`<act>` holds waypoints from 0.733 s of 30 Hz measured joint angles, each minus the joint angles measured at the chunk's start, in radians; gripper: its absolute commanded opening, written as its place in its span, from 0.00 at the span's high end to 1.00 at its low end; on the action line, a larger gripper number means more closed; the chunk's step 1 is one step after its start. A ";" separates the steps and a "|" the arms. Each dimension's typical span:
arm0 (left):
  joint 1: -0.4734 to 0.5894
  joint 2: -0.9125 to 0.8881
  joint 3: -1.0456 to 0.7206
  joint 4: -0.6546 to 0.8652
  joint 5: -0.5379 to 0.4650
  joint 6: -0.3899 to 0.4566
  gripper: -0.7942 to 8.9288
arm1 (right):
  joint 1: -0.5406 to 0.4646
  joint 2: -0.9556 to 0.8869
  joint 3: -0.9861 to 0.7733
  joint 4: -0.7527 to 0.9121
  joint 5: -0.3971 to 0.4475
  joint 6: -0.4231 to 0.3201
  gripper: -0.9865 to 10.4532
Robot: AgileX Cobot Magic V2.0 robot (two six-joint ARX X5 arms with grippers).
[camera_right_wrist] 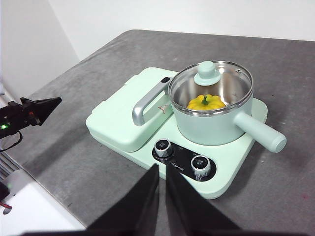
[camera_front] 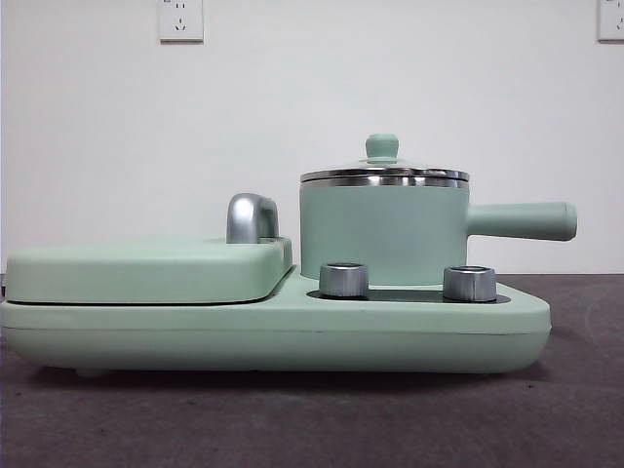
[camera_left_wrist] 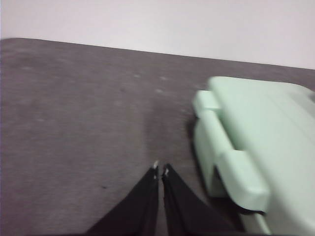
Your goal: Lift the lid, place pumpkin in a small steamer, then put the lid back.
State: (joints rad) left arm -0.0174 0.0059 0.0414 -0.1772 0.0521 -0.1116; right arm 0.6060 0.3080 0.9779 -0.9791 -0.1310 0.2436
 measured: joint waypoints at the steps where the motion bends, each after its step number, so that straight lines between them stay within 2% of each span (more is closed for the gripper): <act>1: 0.001 0.000 -0.002 0.002 -0.014 0.001 0.90 | 0.000 0.000 0.000 0.000 0.000 0.000 0.90; 22: 0.015 0.000 -0.009 -0.003 -0.026 0.014 0.90 | 0.000 0.000 0.000 0.000 0.000 0.000 0.90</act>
State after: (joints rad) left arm -0.0021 0.0055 0.0326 -0.1799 0.0257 -0.0971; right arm 0.6060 0.3080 0.9779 -0.9791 -0.1310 0.2436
